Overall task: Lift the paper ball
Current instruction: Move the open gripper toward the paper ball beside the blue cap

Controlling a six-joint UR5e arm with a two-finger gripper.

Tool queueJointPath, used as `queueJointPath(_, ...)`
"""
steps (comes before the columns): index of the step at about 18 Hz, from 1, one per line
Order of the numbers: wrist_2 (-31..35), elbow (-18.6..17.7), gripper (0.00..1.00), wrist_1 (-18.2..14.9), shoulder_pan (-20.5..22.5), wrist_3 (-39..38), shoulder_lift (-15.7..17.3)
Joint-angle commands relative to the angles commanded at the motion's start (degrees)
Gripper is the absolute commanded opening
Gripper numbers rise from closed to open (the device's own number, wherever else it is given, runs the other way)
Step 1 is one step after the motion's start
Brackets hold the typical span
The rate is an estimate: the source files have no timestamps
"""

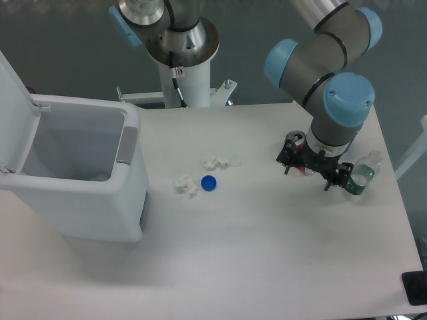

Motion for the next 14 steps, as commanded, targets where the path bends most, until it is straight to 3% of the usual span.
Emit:
queueJointPath(6, -0.71, -0.7, 1.0, 0.0, -0.7, -0.79, 0.09)
queueJointPath(10, -0.88, -4.12, 1.0, 0.53, -1.75, -0.96, 0.96)
queueJointPath(14, -0.96, -8.69, 1.0, 0.53, -4.74, -4.83, 5.0)
